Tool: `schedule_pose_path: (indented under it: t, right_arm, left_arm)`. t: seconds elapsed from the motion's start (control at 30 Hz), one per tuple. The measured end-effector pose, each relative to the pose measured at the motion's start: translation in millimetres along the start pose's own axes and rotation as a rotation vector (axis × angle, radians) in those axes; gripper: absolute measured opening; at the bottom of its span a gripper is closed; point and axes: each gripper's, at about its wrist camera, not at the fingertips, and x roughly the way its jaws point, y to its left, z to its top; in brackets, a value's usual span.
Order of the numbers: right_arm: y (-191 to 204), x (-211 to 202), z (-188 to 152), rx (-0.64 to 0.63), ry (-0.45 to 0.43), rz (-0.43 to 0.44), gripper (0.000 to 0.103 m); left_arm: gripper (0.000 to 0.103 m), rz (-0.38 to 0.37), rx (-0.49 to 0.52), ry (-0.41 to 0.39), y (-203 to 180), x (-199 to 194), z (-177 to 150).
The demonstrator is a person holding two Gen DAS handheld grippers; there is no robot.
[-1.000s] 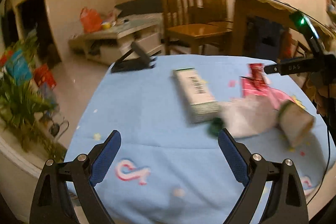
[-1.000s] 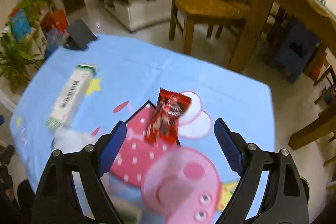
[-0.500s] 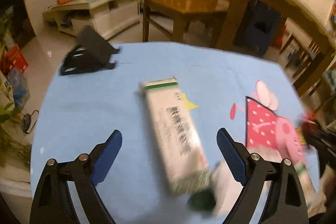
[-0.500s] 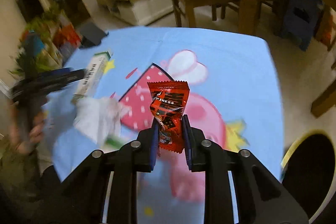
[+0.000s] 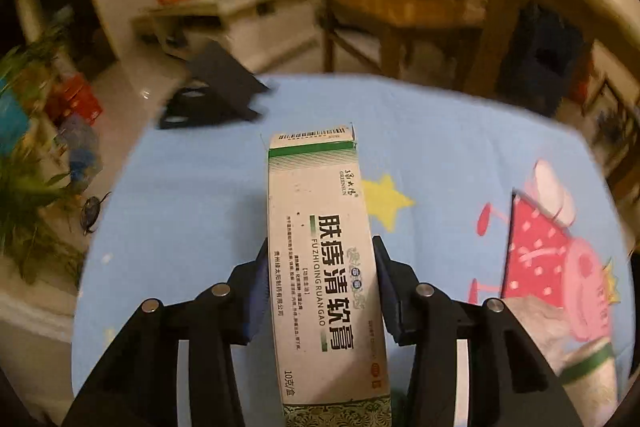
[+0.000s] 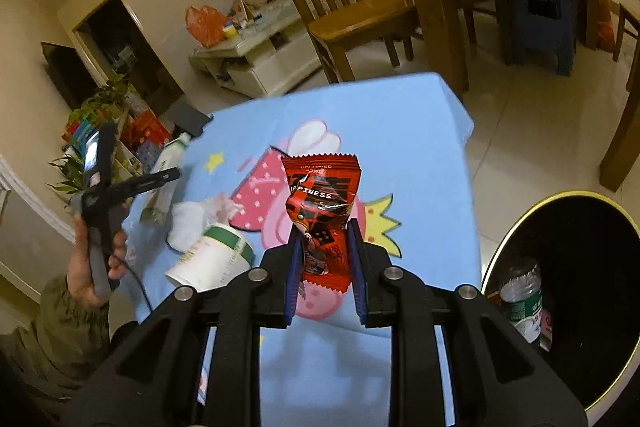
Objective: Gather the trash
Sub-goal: 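Grasp the white medicine box with the left tool while the right tool grasps the red snack wrapper, then carry the medicine box and red wrapper to the bin and release both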
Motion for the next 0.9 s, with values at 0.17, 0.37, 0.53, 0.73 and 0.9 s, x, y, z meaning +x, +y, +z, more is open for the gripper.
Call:
schedule_pose_path:
  t: [0.17,0.37,0.53,0.73,0.9]
  right_arm:
    - [-2.1,-27.1,-3.6,-0.004,-0.047,0.000,0.022]
    - [-18.0,-53.5,-7.0,0.072,-0.117,-0.068,0.022]
    - [-43.4,-71.1,-6.0,0.110,-0.156,-0.162,0.022]
    - [-98.0,-104.2,-15.0,0.199,-0.190,-0.275,0.022]
    - [-159.0,-146.6,-28.8,0.259,-0.207,-0.354,0.022]
  left_arm:
    - [0.045,0.132,-0.088,-0.191,20.8,-68.7,-12.8]
    - [0.045,0.074,-0.060,-0.310,-14.5,-139.8,-22.1]
    - [0.045,-0.039,0.054,-0.360,-82.6,-178.6,-21.7]
    - [0.045,-0.193,0.213,-0.332,-179.5,-190.2,-45.3]
    - [0.046,-0.312,0.335,-0.273,-264.5,-186.4,-70.9]
